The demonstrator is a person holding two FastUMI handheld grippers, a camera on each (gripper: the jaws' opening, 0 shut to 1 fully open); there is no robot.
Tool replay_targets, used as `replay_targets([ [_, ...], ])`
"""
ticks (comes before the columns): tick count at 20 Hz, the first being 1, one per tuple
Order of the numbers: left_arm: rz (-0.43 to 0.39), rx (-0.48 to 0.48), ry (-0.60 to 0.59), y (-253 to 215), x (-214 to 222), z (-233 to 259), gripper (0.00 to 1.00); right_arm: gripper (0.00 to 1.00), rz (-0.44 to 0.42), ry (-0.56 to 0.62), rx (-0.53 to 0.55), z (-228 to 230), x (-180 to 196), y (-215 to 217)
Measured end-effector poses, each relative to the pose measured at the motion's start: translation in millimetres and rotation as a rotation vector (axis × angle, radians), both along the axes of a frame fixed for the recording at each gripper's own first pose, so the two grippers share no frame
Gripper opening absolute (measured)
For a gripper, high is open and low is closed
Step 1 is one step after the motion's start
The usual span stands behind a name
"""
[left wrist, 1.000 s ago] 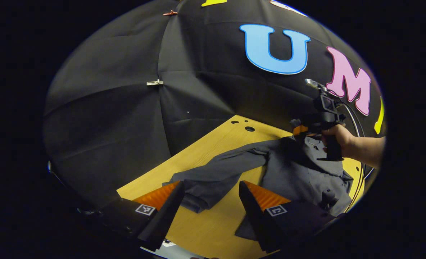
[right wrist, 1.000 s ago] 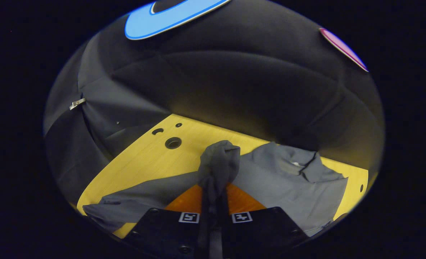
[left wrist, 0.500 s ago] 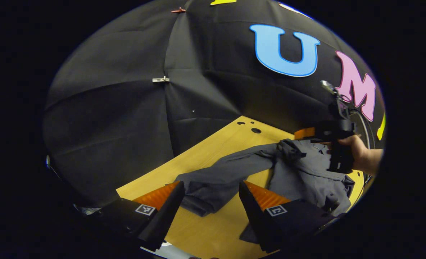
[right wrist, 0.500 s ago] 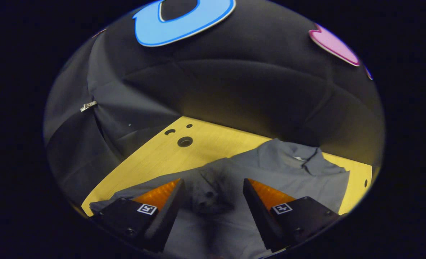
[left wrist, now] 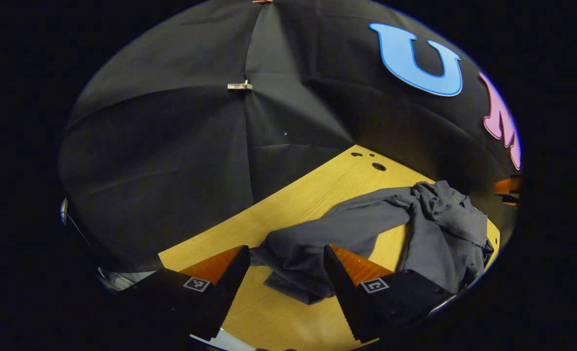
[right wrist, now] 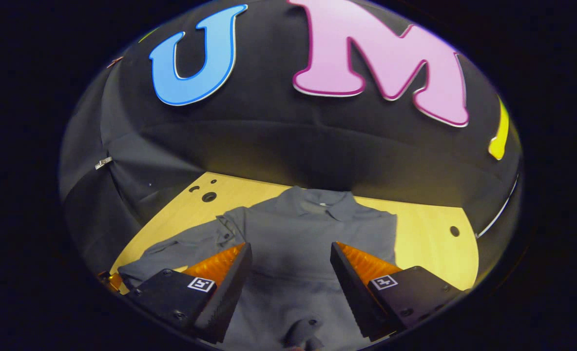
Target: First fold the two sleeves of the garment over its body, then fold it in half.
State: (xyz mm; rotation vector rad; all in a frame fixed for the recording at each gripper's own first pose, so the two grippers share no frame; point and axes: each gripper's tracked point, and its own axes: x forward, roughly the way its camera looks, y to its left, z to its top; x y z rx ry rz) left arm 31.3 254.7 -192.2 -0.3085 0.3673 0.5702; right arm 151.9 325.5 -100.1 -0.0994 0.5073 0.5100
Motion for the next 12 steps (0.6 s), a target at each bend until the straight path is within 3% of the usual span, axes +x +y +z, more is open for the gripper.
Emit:
replay_targets([
  [7,-0.015,-0.006,0.121,14,29,-38,0.96,0.99,-0.077,-0.01,0.022,19,-65,-83],
  [8,-0.014,-0.013,0.144,15,29,-44,0.92,0.99,-0.081,-0.004,0.026,18,-74,-89],
  [9,-0.009,-0.01,0.16,17,28,-46,0.96,0.99,-0.084,0.002,0.023,17,-83,-97],
  [12,-0.024,0.01,0.184,14,26,-48,0.95,1.0,-0.091,-0.033,0.048,24,-97,-119],
])
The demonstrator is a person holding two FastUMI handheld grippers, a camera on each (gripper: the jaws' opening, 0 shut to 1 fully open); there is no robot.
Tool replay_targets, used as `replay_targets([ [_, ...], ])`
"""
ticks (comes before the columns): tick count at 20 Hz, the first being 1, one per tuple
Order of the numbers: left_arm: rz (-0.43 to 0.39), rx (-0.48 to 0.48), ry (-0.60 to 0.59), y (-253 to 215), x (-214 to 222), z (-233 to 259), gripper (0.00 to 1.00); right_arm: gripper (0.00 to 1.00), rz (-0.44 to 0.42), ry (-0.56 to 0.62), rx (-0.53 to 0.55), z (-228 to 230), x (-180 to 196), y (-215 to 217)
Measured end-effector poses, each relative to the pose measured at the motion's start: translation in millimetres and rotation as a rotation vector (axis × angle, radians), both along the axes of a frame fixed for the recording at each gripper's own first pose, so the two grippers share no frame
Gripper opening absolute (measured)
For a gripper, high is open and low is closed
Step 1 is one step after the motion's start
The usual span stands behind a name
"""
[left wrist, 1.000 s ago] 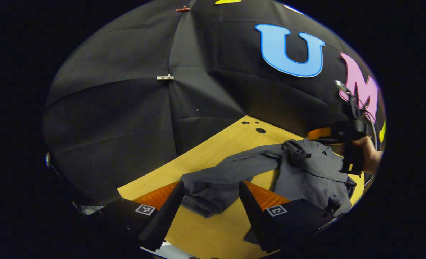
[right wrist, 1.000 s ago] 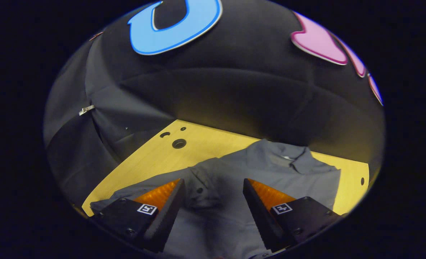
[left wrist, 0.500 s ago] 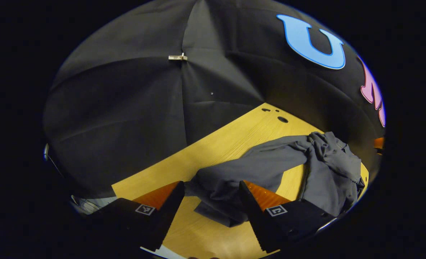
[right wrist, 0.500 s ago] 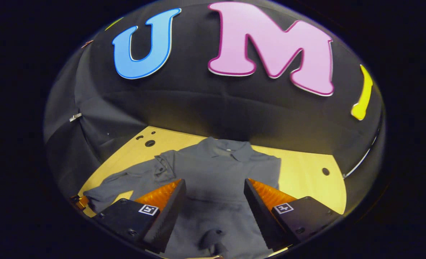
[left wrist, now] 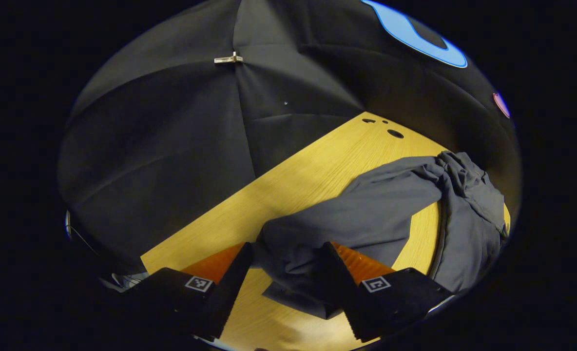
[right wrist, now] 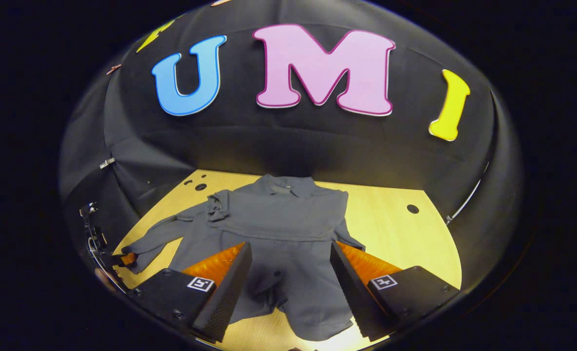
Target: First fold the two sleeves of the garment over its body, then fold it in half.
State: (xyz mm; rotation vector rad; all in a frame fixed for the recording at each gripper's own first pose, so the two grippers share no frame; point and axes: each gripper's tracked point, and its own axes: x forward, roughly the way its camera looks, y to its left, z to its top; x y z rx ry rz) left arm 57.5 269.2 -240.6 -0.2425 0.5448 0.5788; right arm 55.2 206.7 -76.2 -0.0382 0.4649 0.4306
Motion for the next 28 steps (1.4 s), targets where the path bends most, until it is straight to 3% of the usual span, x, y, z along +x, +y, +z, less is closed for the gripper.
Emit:
replay_targets([
  [2,-0.038,0.005,0.013,-3,3,2,0.93,0.99,-0.01,-0.018,0.011,0,-7,-17],
  [3,-0.057,0.009,0.012,-5,5,3,0.86,0.99,-0.013,-0.016,0.014,-2,-11,-26],
  [4,-0.076,0.007,0.014,-8,8,2,0.84,0.99,-0.014,-0.011,0.015,-4,-12,-34],
  [5,-0.087,0.016,0.013,-8,11,2,0.72,0.99,-0.015,-0.009,0.014,-6,-12,-42],
  [8,-0.13,0.03,0.023,-16,15,3,0.55,0.99,-0.021,0.013,0.009,-16,-10,-66],
  [9,-0.137,0.034,0.02,-19,19,3,0.4,0.99,-0.02,0.027,0.009,-20,-10,-73],
  [10,-0.142,0.04,0.022,-21,19,3,0.39,0.99,-0.026,0.034,0.006,-25,-6,-79],
  [11,-0.153,0.051,0.026,-23,21,5,0.26,0.99,-0.036,0.039,0.003,-28,-2,-86],
  [14,-0.146,0.07,0.048,-24,24,6,0.08,0.99,-0.066,0.057,0.002,-40,4,-106],
  [18,-0.113,0.024,0.035,-32,26,18,0.06,0.99,-0.111,0.083,0.016,-50,13,-129],
  [21,-0.094,-0.024,-0.048,-41,41,53,0.06,0.99,-0.141,0.095,0.011,-60,17,-144],
  [28,-0.2,-0.028,-0.228,-72,111,165,0.06,0.98,-0.208,0.121,0.025,-74,17,-159],
])
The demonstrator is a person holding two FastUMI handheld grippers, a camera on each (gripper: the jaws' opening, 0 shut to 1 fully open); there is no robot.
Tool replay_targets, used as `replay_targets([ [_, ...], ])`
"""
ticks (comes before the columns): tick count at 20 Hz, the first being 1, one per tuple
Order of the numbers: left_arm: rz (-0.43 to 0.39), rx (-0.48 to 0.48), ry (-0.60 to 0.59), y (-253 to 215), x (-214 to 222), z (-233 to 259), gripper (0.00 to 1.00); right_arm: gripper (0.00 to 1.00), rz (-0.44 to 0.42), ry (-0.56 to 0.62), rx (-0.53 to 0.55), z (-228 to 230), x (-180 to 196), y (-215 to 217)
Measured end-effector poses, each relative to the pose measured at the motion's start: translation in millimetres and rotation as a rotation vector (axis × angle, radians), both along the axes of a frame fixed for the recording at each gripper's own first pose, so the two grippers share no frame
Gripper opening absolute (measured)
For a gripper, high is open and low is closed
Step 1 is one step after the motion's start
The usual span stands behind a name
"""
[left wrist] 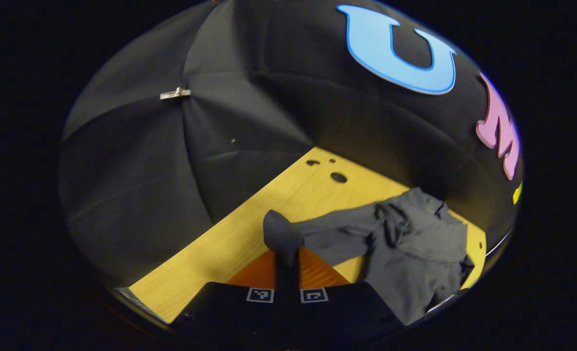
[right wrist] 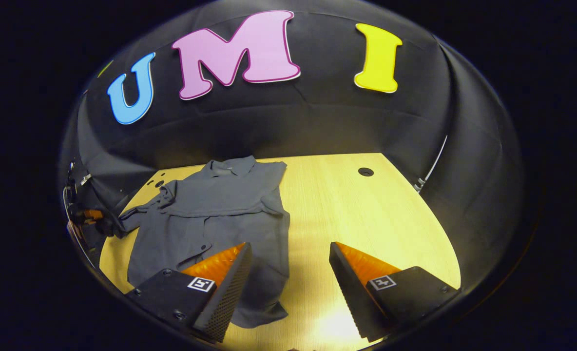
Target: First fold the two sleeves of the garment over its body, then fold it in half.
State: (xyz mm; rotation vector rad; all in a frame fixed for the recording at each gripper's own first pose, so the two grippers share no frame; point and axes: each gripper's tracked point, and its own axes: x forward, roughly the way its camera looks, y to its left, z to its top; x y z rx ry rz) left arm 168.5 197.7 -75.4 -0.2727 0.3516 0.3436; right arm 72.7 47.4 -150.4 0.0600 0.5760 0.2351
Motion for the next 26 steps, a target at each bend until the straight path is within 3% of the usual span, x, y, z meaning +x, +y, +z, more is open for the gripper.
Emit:
replay_targets([
  [5,-0.157,0.122,-0.048,-56,58,55,0.05,0.99,-0.057,0.0,-0.005,-4,-5,-24],
  [11,-0.358,0.19,-0.069,-171,113,82,0.05,0.99,-0.117,0.036,0.018,-16,-17,-42],
  [16,-0.568,0.368,-0.031,-285,137,74,0.05,0.99,-0.175,0.064,0.016,-31,-26,-61],
  [21,-0.732,0.417,-0.009,-387,152,52,0.05,0.99,-0.187,0.111,0.031,-47,-36,-69],
  [26,-0.827,0.426,0.02,-463,161,27,0.05,0.99,-0.18,0.122,0.035,-52,-35,-73],
])
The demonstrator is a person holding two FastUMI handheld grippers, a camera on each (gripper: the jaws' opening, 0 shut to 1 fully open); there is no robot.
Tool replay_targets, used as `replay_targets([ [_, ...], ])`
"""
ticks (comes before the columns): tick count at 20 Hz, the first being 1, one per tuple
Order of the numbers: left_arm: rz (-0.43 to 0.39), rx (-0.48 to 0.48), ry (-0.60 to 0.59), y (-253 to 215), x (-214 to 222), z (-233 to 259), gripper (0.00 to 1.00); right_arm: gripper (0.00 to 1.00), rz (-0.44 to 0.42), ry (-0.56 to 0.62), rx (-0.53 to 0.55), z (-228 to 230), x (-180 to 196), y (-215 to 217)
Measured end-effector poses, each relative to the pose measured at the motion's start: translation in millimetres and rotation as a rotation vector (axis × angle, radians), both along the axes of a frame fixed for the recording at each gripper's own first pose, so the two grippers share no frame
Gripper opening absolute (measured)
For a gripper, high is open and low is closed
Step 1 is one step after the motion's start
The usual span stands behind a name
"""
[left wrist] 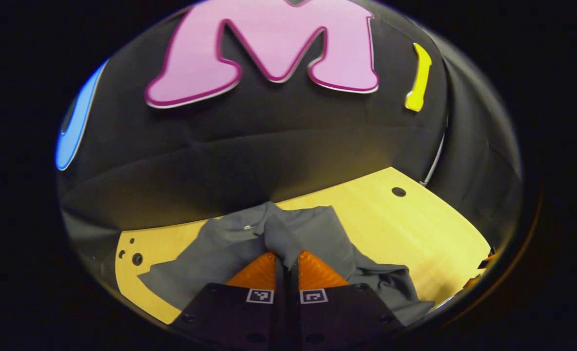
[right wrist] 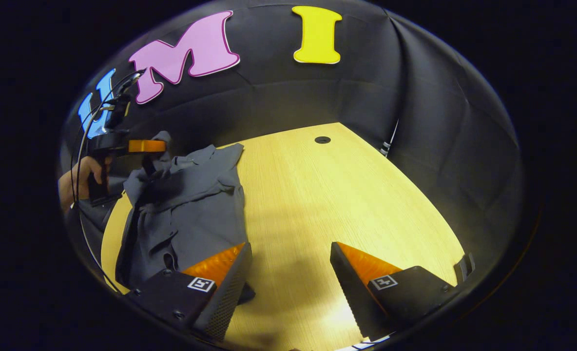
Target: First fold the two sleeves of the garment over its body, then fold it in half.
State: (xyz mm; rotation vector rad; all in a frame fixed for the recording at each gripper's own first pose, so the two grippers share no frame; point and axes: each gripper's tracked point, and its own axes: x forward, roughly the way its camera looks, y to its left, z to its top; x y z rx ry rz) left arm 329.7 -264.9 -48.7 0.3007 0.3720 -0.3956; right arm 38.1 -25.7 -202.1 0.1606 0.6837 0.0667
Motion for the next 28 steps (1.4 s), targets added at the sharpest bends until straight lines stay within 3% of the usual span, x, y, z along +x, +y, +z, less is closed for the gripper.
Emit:
replay_targets([
  [6,-0.067,0.054,0.023,-61,12,-31,0.05,0.99,-0.015,0.02,0.001,-6,2,-16],
  [7,-0.073,0.061,0.032,-68,13,-37,0.12,0.99,-0.02,0.022,0.002,-7,2,-18],
  [11,-0.082,0.012,0.062,-83,10,-47,0.22,0.99,-0.019,0.025,-0.002,-8,4,-20],
  [12,-0.088,-0.014,0.068,-86,6,-46,0.3,1.0,-0.016,0.026,-0.002,-8,5,-19],
  [17,-0.058,-0.151,0.054,-71,-10,-20,0.99,1.0,0.006,0.023,0.015,-4,7,-6],
  [21,0.038,-0.217,0.025,-7,-36,0,0.93,0.99,0.043,0.019,0.034,1,9,13],
  [23,0.093,-0.225,0.023,35,-57,-3,0.97,1.0,0.071,0.023,0.043,2,8,26],
  [26,0.176,-0.209,0.036,103,-97,-25,0.93,0.99,0.122,0.044,0.059,-1,5,52],
  [28,0.236,-0.186,0.068,149,-133,-49,0.97,1.0,0.155,0.062,0.056,-6,1,67],
])
